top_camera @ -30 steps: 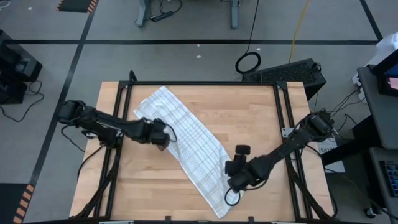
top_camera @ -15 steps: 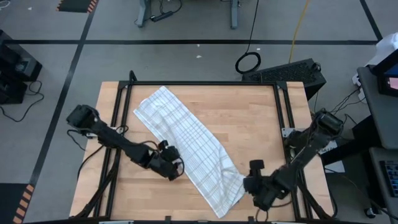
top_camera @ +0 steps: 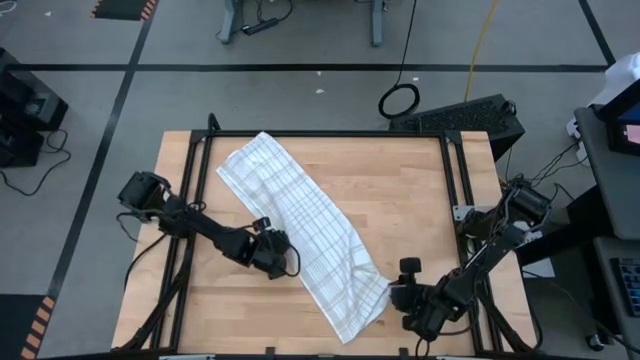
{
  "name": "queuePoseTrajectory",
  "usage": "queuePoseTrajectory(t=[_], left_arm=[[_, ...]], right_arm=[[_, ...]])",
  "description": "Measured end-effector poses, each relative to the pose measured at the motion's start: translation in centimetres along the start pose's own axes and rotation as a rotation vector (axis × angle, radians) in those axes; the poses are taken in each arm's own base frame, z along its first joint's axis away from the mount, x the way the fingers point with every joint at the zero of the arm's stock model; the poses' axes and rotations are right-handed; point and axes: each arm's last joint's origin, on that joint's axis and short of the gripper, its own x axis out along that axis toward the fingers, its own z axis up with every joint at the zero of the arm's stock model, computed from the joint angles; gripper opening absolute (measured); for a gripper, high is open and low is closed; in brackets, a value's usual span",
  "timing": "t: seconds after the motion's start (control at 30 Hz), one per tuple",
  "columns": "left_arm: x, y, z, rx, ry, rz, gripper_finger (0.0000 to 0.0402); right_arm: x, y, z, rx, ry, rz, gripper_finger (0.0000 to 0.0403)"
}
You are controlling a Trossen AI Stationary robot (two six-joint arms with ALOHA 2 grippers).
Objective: Roll towel
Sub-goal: Fold the white towel
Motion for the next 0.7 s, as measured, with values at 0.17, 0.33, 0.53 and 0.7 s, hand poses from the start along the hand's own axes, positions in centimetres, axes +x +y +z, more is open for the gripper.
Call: queuePoseTrajectory(t=[0.17,0.33,0.53,0.7], left_arm=[[-1.4,0.7,0.0,0.006,-0.012,-0.014,0.0182],[-3.7,-0.3,0.6,-0.072,-0.148,-0.117,0.0182],[-4.4,-1.5,1.8,-0.169,-0.326,-0.164,0.0182],[-4.1,-2.5,2.8,-0.213,-0.433,-0.209,0.0182]], right_arm=[[0.0,0.3,0.6,0.028,-0.054,0.014,0.0141],[-0.3,0.0,0.6,-0.012,-0.045,-0.043,0.0141],[-0.1,-0.1,1.4,-0.076,-0.138,-0.096,0.0141],[0.6,-0.2,1.7,-0.090,-0.167,-0.060,0.0141]])
